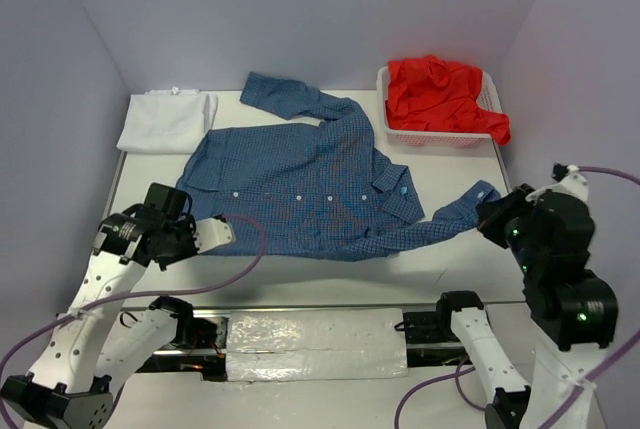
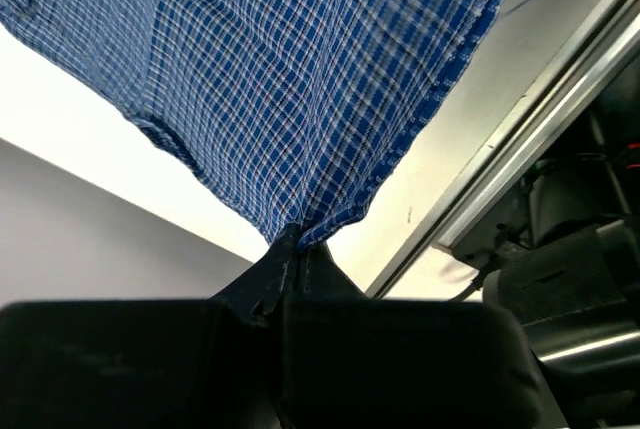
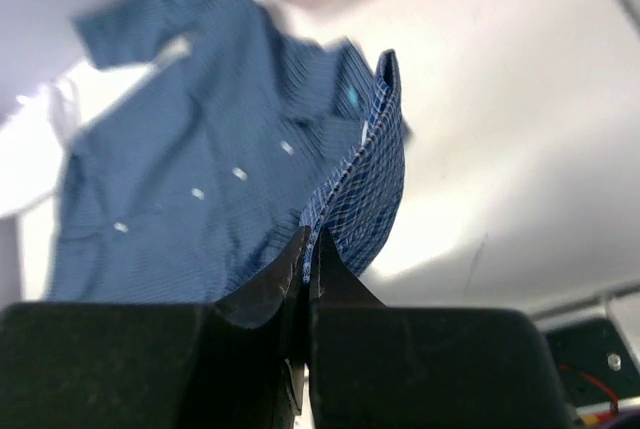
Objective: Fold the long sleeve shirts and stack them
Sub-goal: Fold the shirt
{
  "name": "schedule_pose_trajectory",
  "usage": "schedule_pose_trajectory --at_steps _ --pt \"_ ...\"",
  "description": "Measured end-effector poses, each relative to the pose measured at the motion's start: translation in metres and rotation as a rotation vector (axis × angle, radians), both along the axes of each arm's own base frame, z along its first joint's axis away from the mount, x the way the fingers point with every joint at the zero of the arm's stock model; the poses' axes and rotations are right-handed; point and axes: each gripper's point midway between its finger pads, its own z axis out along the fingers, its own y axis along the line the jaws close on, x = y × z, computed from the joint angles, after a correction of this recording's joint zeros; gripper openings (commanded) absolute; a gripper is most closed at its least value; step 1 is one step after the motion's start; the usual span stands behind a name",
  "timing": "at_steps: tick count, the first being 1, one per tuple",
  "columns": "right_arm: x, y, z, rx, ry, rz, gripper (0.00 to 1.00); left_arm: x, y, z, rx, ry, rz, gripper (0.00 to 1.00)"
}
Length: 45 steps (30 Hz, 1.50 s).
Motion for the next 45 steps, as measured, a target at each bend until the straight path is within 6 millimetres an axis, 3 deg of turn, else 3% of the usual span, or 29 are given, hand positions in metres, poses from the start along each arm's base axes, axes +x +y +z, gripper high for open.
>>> schedule_pose_trajectory --at_steps 4,7,14,19,23,28,36,41,45 --pt "-0.008 0.003 0.063 -0.011 -0.152 0.028 0.00 0.003 -0.005 -0.006 -0.010 0.061 0.008 0.00" --pt "0.004 0.015 0.076 0.017 -0.196 0.094 0.00 0.019 -0.010 -0.016 -0.003 0.131 0.045 0.00" --pt "0.087 0.044 0.049 0.044 -0.092 0.207 0.00 0.091 -0.026 -0.023 0.000 0.153 0.135 0.00" --pt "0.152 0.084 0.042 -0.021 -0.050 0.302 0.00 0.112 -0.014 -0.031 0.025 0.143 0.191 0.00" --pt "0.193 0.093 0.020 -0.055 0.000 0.276 0.00 0.120 0.000 -0.040 0.067 0.147 0.240 0.00" --pt "0.216 0.087 0.003 -0.097 0.043 0.218 0.00 0.128 0.010 -0.056 0.090 0.162 0.313 0.00" --pt "0.256 0.100 0.019 -0.110 -0.008 0.198 0.00 0.141 0.017 -0.089 0.092 0.223 0.412 0.04" --pt "0.266 0.122 0.002 -0.120 0.022 0.238 0.00 0.158 0.011 -0.093 0.064 0.205 0.448 0.15" --pt "0.274 0.132 -0.013 -0.129 0.046 0.251 0.00 0.169 0.008 -0.090 0.039 0.171 0.471 0.16"
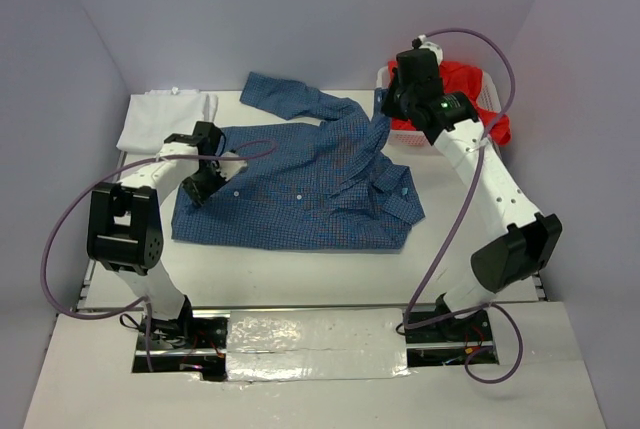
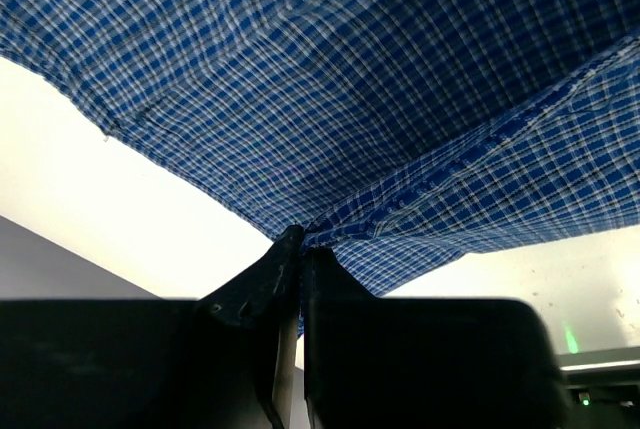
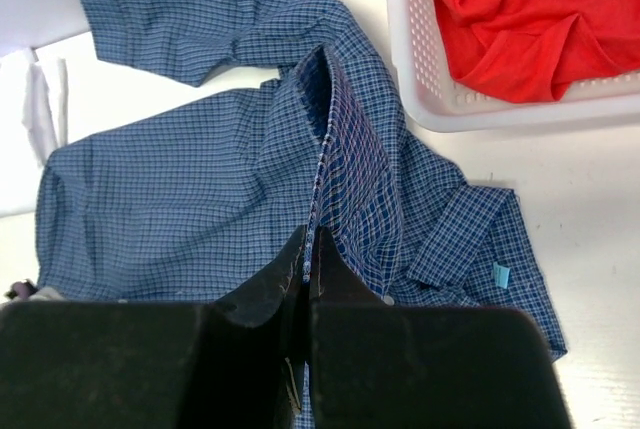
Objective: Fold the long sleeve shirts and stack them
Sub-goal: Fold the shirt
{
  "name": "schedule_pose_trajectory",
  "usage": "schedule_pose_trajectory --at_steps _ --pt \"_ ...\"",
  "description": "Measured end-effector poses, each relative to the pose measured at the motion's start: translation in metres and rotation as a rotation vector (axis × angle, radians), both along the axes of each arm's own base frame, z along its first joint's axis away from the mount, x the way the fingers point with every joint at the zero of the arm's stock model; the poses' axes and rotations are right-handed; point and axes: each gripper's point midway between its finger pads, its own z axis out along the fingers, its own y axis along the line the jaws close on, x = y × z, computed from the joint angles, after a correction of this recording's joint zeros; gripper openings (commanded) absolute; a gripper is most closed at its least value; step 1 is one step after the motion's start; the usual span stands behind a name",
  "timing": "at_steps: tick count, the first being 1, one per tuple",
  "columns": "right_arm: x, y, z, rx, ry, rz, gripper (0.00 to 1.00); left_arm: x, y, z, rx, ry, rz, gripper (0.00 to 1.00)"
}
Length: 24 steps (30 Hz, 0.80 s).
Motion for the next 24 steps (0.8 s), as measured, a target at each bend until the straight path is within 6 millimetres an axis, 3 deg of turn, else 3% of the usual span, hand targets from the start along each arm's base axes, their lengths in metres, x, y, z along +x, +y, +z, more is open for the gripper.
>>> schedule_pose_trajectory --at_steps 6,11,12,14,15,18,21,22,24 --pt "0.010 0.005 -0.007 -0.024 -0.008 -0.013 0.00 0.006 0.000 -0.005 -0.003 -0.014 0.034 0.18" --pt "0.024 0.014 -0.017 -0.059 0.001 -0.014 0.04 0.004 0.006 -0.011 0.012 -0.016 0.074 0.40" --pt "0.027 0.015 -0.019 -0.062 0.001 -0.014 0.10 0.003 0.007 -0.012 0.017 -0.015 0.077 0.44" --pt "0.031 0.018 -0.020 -0.074 -0.001 -0.002 0.50 0.003 0.009 -0.012 0.026 -0.015 0.097 0.62" --pt "0.033 0.018 -0.021 -0.079 -0.004 0.004 0.57 0.003 0.010 -0.012 0.028 -0.018 0.099 0.69" --pt "0.040 0.030 -0.016 -0.090 -0.015 0.065 0.76 0.004 0.016 -0.009 0.030 -0.018 0.124 0.79" --pt "0.048 0.043 -0.003 -0.100 -0.039 0.123 0.92 0.015 0.024 0.003 0.024 -0.041 0.161 0.82" --pt "0.050 0.048 0.002 -0.106 -0.041 0.145 0.96 0.022 0.028 0.010 0.014 -0.062 0.180 0.93" --pt "0.049 0.052 0.008 -0.124 -0.040 0.174 1.00 0.028 0.032 0.020 -0.007 -0.083 0.206 0.95"
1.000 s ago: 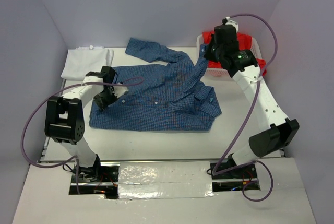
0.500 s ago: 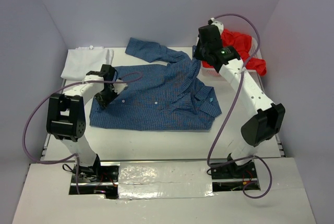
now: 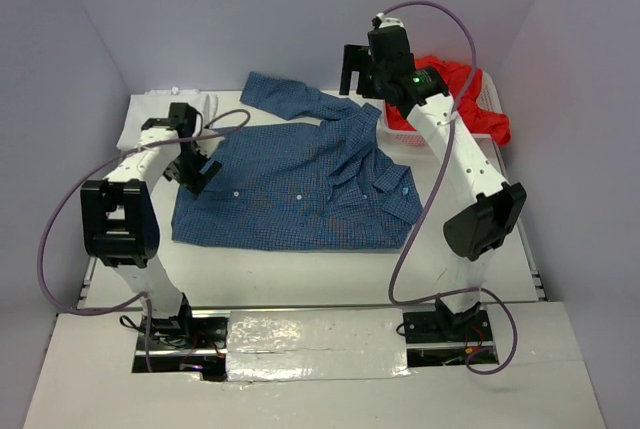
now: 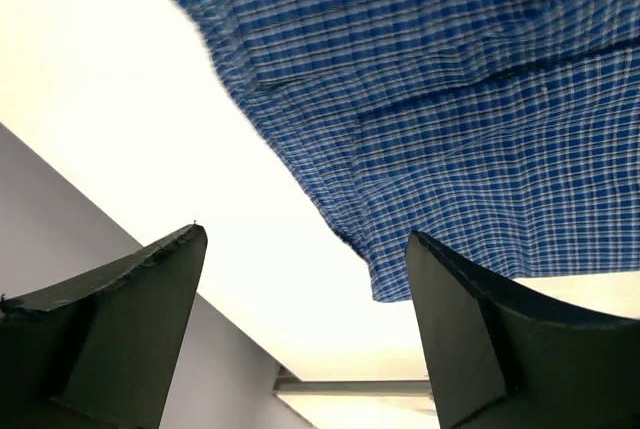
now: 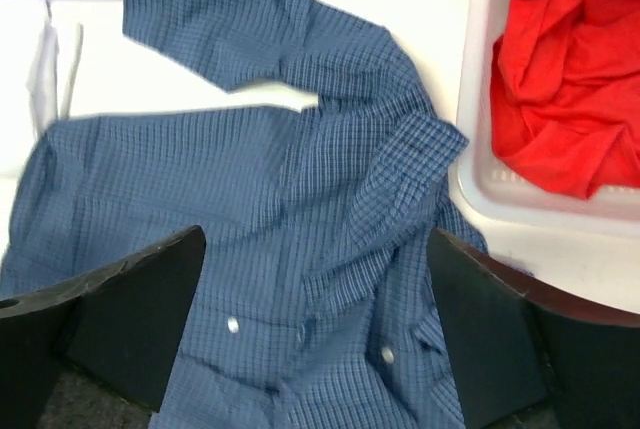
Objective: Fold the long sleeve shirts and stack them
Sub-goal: Fold the shirt
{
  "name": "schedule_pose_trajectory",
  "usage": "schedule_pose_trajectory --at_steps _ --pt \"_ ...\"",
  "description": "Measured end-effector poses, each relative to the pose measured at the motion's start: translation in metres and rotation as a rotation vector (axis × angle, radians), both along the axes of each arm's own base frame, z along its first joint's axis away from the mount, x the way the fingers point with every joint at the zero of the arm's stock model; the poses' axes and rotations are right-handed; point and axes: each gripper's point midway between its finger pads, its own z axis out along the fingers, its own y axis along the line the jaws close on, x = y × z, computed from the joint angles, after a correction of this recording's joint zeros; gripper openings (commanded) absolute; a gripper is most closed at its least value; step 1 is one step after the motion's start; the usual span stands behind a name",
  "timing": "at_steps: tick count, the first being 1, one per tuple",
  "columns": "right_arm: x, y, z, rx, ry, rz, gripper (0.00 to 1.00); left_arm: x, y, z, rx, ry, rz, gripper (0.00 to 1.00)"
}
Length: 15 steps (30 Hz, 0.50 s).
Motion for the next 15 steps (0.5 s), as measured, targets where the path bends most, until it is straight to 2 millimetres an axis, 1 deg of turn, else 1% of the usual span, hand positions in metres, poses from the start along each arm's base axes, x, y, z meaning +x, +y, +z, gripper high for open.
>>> schedule_pose_trajectory --at_steps 1,2,4,5,6,8,9,10,12,15 --pt "-0.002 0.001 0.002 -0.010 0.006 0.013 1.00 0.005 0.006 0.007 -0.015 -0.021 0.023 0.95" --pt "-0.006 0.000 0.001 -0.021 0.018 0.021 1.00 0.005 0.009 0.010 -0.033 -0.026 0.037 0.95" --pt "-0.019 -0.004 0.000 -0.036 0.048 0.027 1.00 -0.003 0.017 0.011 -0.069 -0.013 0.073 0.95" --pt "-0.028 -0.007 -0.007 -0.041 0.067 0.030 1.00 -0.009 0.020 0.010 -0.082 -0.002 0.089 0.95" --pt "-0.042 -0.012 -0.019 -0.044 0.100 0.034 1.00 -0.015 0.024 0.008 -0.094 0.013 0.105 0.95" --pt "-0.081 -0.023 -0.047 -0.044 0.188 0.046 0.99 -0.031 0.029 0.001 -0.112 0.044 0.135 0.95" --pt "-0.103 -0.028 -0.064 -0.028 0.229 0.051 0.99 -0.040 0.030 -0.004 -0.120 0.066 0.147 0.95" --pt "-0.127 -0.033 -0.081 -0.013 0.282 0.056 0.98 -0.048 0.029 -0.009 -0.128 0.093 0.153 0.96" --pt "-0.165 -0.040 -0.109 0.033 0.354 0.054 0.98 -0.062 0.025 -0.019 -0.149 0.137 0.164 0.96" --pt "-0.212 -0.049 -0.153 0.114 0.459 0.026 1.00 -0.072 0.018 -0.026 -0.180 0.170 0.172 0.98"
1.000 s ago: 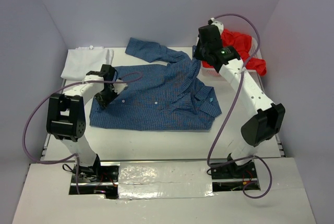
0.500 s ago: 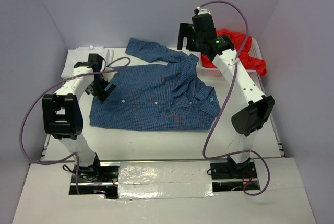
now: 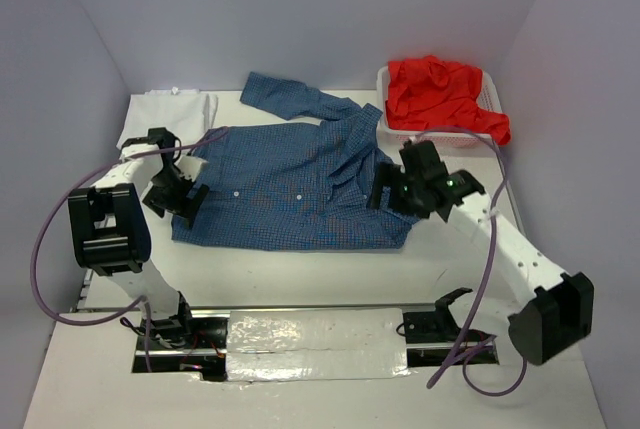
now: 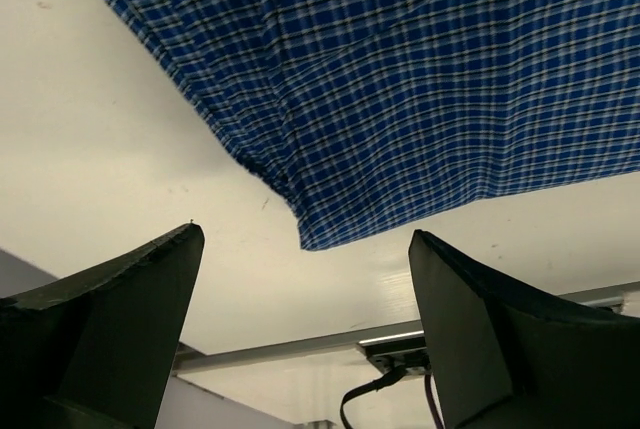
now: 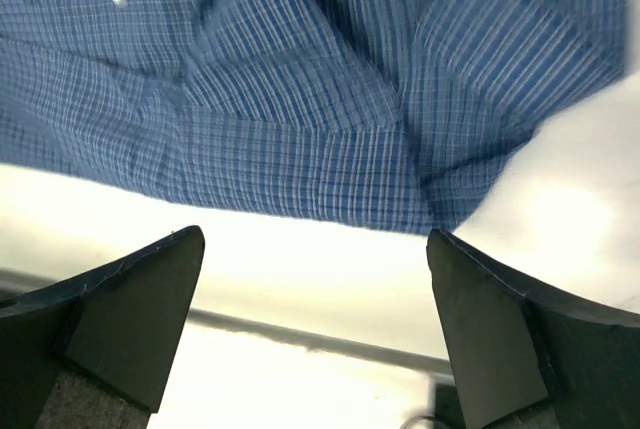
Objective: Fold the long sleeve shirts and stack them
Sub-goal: Fold the shirt
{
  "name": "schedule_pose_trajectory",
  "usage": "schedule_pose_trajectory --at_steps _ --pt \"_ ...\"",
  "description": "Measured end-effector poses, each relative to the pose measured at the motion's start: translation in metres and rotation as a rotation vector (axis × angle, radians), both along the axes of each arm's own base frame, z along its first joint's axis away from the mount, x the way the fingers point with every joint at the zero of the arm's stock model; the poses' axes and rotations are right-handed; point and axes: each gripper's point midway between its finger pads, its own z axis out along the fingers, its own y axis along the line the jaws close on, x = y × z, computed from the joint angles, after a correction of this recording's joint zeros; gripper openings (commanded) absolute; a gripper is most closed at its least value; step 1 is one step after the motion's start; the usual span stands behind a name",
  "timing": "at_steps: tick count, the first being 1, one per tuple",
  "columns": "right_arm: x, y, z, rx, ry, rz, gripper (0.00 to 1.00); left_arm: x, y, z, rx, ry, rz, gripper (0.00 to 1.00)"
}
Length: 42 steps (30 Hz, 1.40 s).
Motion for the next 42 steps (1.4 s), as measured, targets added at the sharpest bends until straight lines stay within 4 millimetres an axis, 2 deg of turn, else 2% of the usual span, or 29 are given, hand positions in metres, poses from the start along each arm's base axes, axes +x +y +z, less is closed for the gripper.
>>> schedule_pose_trajectory --at_steps 3,6,8,10,11,12,13,14,15,16,17,19,20,21,22,23,26,32,39,40,41,42 --pt "-0.029 -0.010 -0.044 0.076 0.107 -0.077 1.00 0.001 -0.005 -0.003 -0.028 -0.003 0.000 0.99" --pt "-0.043 -0.027 -0.083 0.111 0.196 -0.190 1.00 0.004 -0.008 -0.009 -0.048 -0.008 -0.001 0.99" --pt "-0.049 -0.031 -0.100 0.122 0.225 -0.230 0.98 0.002 -0.009 -0.016 -0.056 0.007 -0.001 0.98" --pt "-0.052 -0.028 -0.111 0.145 0.241 -0.244 0.95 -0.002 -0.011 -0.024 -0.066 0.035 -0.001 0.93" --pt "-0.052 -0.027 -0.115 0.154 0.245 -0.249 0.88 -0.004 -0.012 -0.027 -0.072 0.053 -0.001 0.91" --pt "-0.051 -0.025 -0.119 0.164 0.246 -0.257 0.79 -0.006 -0.013 -0.031 -0.078 0.071 -0.002 0.84" --pt "-0.049 -0.024 -0.122 0.173 0.243 -0.263 0.79 -0.007 -0.013 -0.034 -0.080 0.083 0.001 0.81" --pt "-0.046 -0.023 -0.124 0.184 0.240 -0.274 0.68 -0.008 -0.013 -0.037 -0.084 0.095 0.000 0.76" --pt "-0.044 -0.022 -0.126 0.187 0.235 -0.276 0.62 -0.008 -0.013 -0.039 -0.084 0.107 0.000 0.72" --pt "-0.042 -0.021 -0.128 0.194 0.233 -0.281 0.54 -0.008 -0.013 -0.040 -0.082 0.113 0.004 0.60" --pt "-0.039 -0.020 -0.131 0.203 0.231 -0.288 0.42 -0.006 -0.013 -0.039 -0.087 0.110 0.005 0.55" --pt "-0.037 -0.018 -0.137 0.213 0.232 -0.293 0.31 -0.002 -0.015 -0.041 -0.100 0.099 0.009 0.42" --pt "-0.037 -0.018 -0.140 0.217 0.235 -0.299 0.20 -0.001 -0.017 -0.041 -0.110 0.097 0.012 0.37" --pt "-0.036 -0.017 -0.143 0.221 0.236 -0.301 0.15 -0.001 -0.020 -0.041 -0.123 0.096 0.013 0.32" --pt "-0.036 -0.017 -0.146 0.225 0.239 -0.303 0.06 -0.001 -0.021 -0.041 -0.133 0.094 0.013 0.14" --pt "-0.036 -0.016 -0.148 0.230 0.241 -0.305 0.00 -0.002 -0.023 -0.042 -0.141 0.092 0.019 0.00" --pt "-0.035 -0.015 -0.152 0.238 0.249 -0.302 0.00 -0.009 -0.028 -0.041 -0.155 0.072 0.020 0.00" --pt "-0.035 -0.021 -0.148 0.228 0.238 -0.298 0.00 -0.041 -0.028 -0.040 -0.129 0.071 0.006 0.00" --pt "-0.047 -0.026 -0.117 0.262 0.154 -0.291 0.00 -0.073 -0.012 -0.033 -0.018 0.054 -0.033 0.00" --pt "-0.052 -0.025 -0.115 0.272 0.151 -0.289 0.00 -0.077 -0.011 -0.032 -0.006 0.053 -0.038 0.05" --pt "-0.059 -0.024 -0.115 0.278 0.156 -0.286 0.04 -0.080 -0.009 -0.031 0.003 0.056 -0.049 0.16" --pt "-0.066 -0.023 -0.116 0.283 0.166 -0.283 0.29 -0.082 -0.008 -0.030 0.007 0.062 -0.056 0.39"
